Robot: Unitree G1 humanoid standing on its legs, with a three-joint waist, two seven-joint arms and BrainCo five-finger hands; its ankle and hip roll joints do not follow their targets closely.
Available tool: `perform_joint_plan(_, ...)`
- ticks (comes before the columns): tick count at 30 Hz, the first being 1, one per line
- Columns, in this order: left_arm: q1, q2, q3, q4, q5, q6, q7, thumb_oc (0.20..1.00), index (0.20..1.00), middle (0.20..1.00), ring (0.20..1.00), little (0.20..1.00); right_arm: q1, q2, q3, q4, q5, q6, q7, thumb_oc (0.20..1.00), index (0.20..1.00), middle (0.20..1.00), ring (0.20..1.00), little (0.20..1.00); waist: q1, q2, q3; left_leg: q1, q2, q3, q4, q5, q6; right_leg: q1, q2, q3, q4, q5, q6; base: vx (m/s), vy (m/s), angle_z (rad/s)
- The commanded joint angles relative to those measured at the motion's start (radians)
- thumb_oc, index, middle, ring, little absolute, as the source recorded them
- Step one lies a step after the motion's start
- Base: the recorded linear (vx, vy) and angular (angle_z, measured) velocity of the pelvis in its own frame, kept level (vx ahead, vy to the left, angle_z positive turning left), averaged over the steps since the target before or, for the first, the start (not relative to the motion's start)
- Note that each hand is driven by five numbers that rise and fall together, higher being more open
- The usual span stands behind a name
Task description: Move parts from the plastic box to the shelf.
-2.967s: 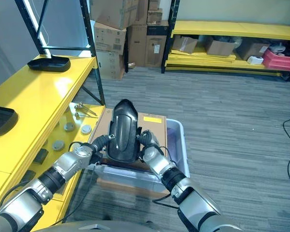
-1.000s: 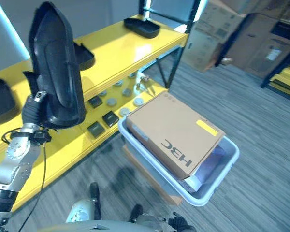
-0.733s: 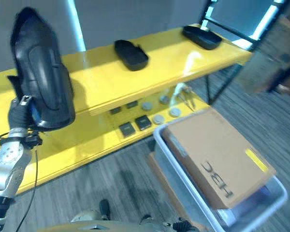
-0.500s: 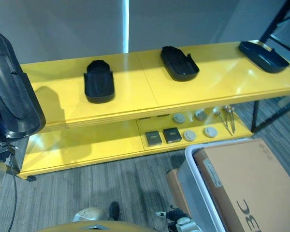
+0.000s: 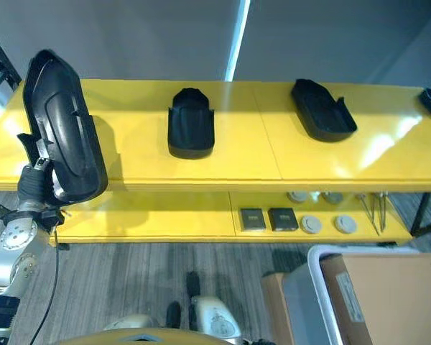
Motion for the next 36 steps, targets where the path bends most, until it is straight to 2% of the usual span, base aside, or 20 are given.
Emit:
perform_joint_plan(1, -0.074, 0.030, 0.002, -0.109, 0.014, -0.040, 0.001, 0.200, 0.200, 0.200, 0.200, 0.200, -0.031, -0.059, 0.034, 0.006, 0.023, -0.008, -0.006, 1.000, 1.000, 1.000, 1.000, 1.000, -0.016, -0.021, -0.055, -0.083, 0.054, 0.000, 0.050, -0.027, -0.057, 0.078, -0.049, 0.007, -0.067, 0.038, 0.073, 0.18, -0.157, -0.13)
perform_joint_plan(5, -0.087, 0.017, -0.011, -0.108, 0.000, -0.023, -0.002, 0.200, 0.200, 0.200, 0.200, 0.200, -0.009, -0.066, 0.006, -0.020, 0.037, 0.004, -0.018, 1.000, 1.000, 1.000, 1.000, 1.000, -0.035, -0.039, -0.048, -0.137, 0.088, 0.094, 0.167, -0.058, -0.080, 0.111, -0.059, -0.005, -0.080, 0.021, 0.062, 0.09, -0.096, 0.04)
perform_joint_plan(7, -0.099, 0.012, -0.021, -0.093, 0.000, -0.016, -0.013, 0.200, 0.200, 0.200, 0.200, 0.200, 0.006, -0.064, -0.007, -0.022, 0.046, -0.002, -0.029, 1.000, 1.000, 1.000, 1.000, 1.000, -0.052, -0.042, -0.039, -0.162, 0.132, 0.153, 0.216, -0.054, -0.098, 0.108, -0.070, -0.028, -0.071, 0.015, 0.059, 0.06, -0.018, 0.18)
perform_joint_plan(8, -0.106, 0.011, -0.029, -0.078, -0.009, -0.021, -0.023, 0.200, 0.200, 0.200, 0.200, 0.200, 0.015, -0.065, -0.015, -0.017, 0.051, -0.011, -0.031, 1.000, 1.000, 1.000, 1.000, 1.000, -0.062, -0.039, -0.034, -0.172, 0.172, 0.175, 0.208, -0.025, -0.112, 0.104, -0.071, -0.038, -0.063, 0.008, 0.055, 0.06, 0.040, 0.47)
perform_joint_plan(11, -0.107, 0.016, -0.034, -0.064, -0.025, -0.038, -0.039, 0.200, 0.200, 0.200, 0.200, 0.200, 0.018, -0.073, -0.030, 0.008, 0.043, -0.035, -0.015, 1.000, 1.000, 1.000, 1.000, 1.000, -0.070, -0.024, -0.028, -0.167, 0.233, 0.178, 0.117, 0.033, -0.138, 0.109, -0.071, -0.045, -0.052, -0.013, 0.050, 0.10, 0.119, 0.48)
perform_joint_plan(12, -0.104, 0.017, -0.032, -0.063, -0.028, -0.040, -0.043, 0.200, 0.200, 0.200, 0.200, 0.200, 0.020, -0.075, -0.031, 0.010, 0.042, -0.038, -0.012, 1.000, 1.000, 1.000, 1.000, 1.000, -0.070, -0.022, -0.027, -0.166, 0.241, 0.176, 0.101, 0.047, -0.145, 0.113, -0.071, -0.044, -0.052, -0.017, 0.049, 0.14, 0.227, 0.04)
perform_joint_plan(13, -0.092, 0.017, -0.022, -0.067, -0.038, -0.050, -0.065, 0.200, 0.200, 0.200, 0.200, 0.200, 0.028, -0.087, -0.046, 0.014, 0.051, -0.054, -0.007, 1.000, 1.000, 1.000, 1.000, 1.000, -0.067, -0.012, -0.021, -0.191, 0.301, 0.170, 0.053, 0.134, -0.180, 0.134, -0.076, -0.045, -0.050, -0.038, 0.045, 0.14, 0.266, -0.04)
perform_joint_plan(14, -0.088, 0.017, -0.018, -0.072, -0.043, -0.049, -0.082, 0.200, 0.200, 0.200, 0.200, 0.200, 0.034, -0.096, -0.057, 0.010, 0.071, -0.062, -0.006, 1.000, 1.000, 1.000, 1.000, 1.000, -0.067, -0.005, -0.016, -0.213, 0.343, 0.169, 0.039, 0.183, -0.195, 0.144, -0.082, -0.049, -0.041, -0.055, 0.042, 0.16, 0.358, 0.12)
perform_joint_plan(15, -0.090, 0.015, -0.017, -0.075, -0.041, -0.048, -0.091, 0.200, 0.200, 0.200, 0.200, 0.200, 0.033, -0.104, -0.061, 0.002, 0.090, -0.061, -0.006, 1.000, 1.000, 1.000, 1.000, 1.000, -0.068, 0.001, -0.011, -0.221, 0.367, 0.159, 0.042, 0.195, -0.199, 0.142, -0.091, -0.052, -0.022, -0.069, 0.039, 0.09, 0.266, 0.13)
perform_joint_plan(17, -0.094, 0.014, -0.017, -0.074, -0.039, -0.051, -0.097, 0.200, 0.200, 0.200, 0.200, 0.200, 0.028, -0.110, -0.062, -0.003, 0.103, -0.058, -0.006, 1.000, 1.000, 1.000, 1.000, 1.000, -0.070, 0.003, -0.008, -0.213, 0.372, 0.152, 0.046, 0.176, -0.194, 0.135, -0.101, -0.052, -0.005, -0.079, 0.039, 0.04, 0.247, -0.05)
perform_joint_plan(19, -0.116, 0.015, -0.018, -0.080, -0.030, -0.031, -0.094, 0.200, 0.200, 0.200, 0.200, 0.200, 0.014, -0.112, -0.073, -0.027, 0.127, -0.035, -0.020, 1.000, 1.000, 1.000, 1.000, 1.000, -0.085, 0.023, 0.002, -0.166, 0.353, 0.151, 0.063, 0.104, -0.189, 0.088, -0.151, -0.061, 0.070, -0.093, 0.053, 0.06, 0.548, -0.47)
perform_joint_plan(21, -0.127, 0.010, -0.023, -0.078, -0.017, -0.026, -0.094, 0.200, 0.200, 0.200, 0.200, 0.200, 0.021, -0.106, -0.087, -0.032, 0.131, -0.036, -0.018, 1.000, 1.000, 1.000, 1.000, 1.000, -0.094, 0.029, 0.007, -0.156, 0.343, 0.155, 0.079, 0.089, -0.189, 0.080, -0.171, -0.056, 0.087, -0.090, 0.062, 0.06, 0.421, -0.17)
perform_joint_plan(25, -0.142, 0.027, -0.029, -0.073, -0.002, -0.006, -0.079, 0.200, 0.200, 0.200, 0.200, 0.200, 0.043, -0.082, -0.091, -0.035, 0.101, -0.059, -0.012, 1.000, 1.000, 1.000, 1.000, 1.000, -0.105, 0.036, 0.015, -0.124, 0.299, 0.150, 0.094, 0.041, -0.173, 0.079, -0.226, -0.019, 0.096, -0.071, 0.105, 0.08, 0.310, 0.05)
perform_joint_plan(27, -0.154, 0.046, -0.031, -0.062, 0.010, 0.018, -0.074, 0.200, 0.200, 0.200, 0.200, 0.200, 0.056, -0.064, -0.084, -0.044, 0.102, -0.072, -0.024, 1.000, 1.000, 1.000, 1.000, 1.000, -0.105, 0.033, 0.018, -0.118, 0.264, 0.143, 0.111, 0.008, -0.151, 0.085, -0.256, -0.005, 0.100, -0.062, 0.127, 0.09, 0.282, -0.12)
perform_joint_plan(28, -0.156, 0.063, -0.026, -0.048, 0.017, 0.042, -0.070, 0.200, 0.200, 0.200, 0.200, 0.200, 0.064, -0.053, -0.086, -0.061, 0.103, -0.070, -0.036, 1.000, 1.000, 1.000, 1.000, 1.000, -0.102, 0.028, 0.020, -0.113, 0.235, 0.142, 0.125, -0.016, -0.128, 0.078, -0.283, -0.009, 0.116, -0.047, 0.145, 0.07, 0.227, -0.19)
perform_joint_plan(32, -0.127, 0.099, 0.009, -0.030, 0.042, 0.067, -0.058, 0.200, 0.200, 0.200, 0.200, 0.200, 0.078, -0.045, -0.103, -0.114, 0.071, -0.056, -0.033, 1.000, 1.000, 1.000, 1.000, 1.000, -0.095, 0.023, 0.024, -0.096, 0.214, 0.177, 0.131, -0.041, -0.105, 0.058, -0.305, -0.055, 0.147, -0.034, 0.156, 0.05, 0.147, -0.40)
perform_joint_plan(36, -0.127, 0.133, 0.033, 0.006, 0.069, 0.118, -0.037, 0.200, 0.200, 0.200, 0.200, 0.200, 0.086, -0.055, -0.093, -0.144, 0.022, -0.053, -0.008, 1.000, 1.000, 1.000, 1.000, 1.000, -0.098, 0.006, 0.020, -0.098, 0.203, 0.222, 0.130, -0.055, -0.106, 0.061, -0.280, -0.086, 0.045, 0.000, 0.153, 0.03, -0.054, -0.57)
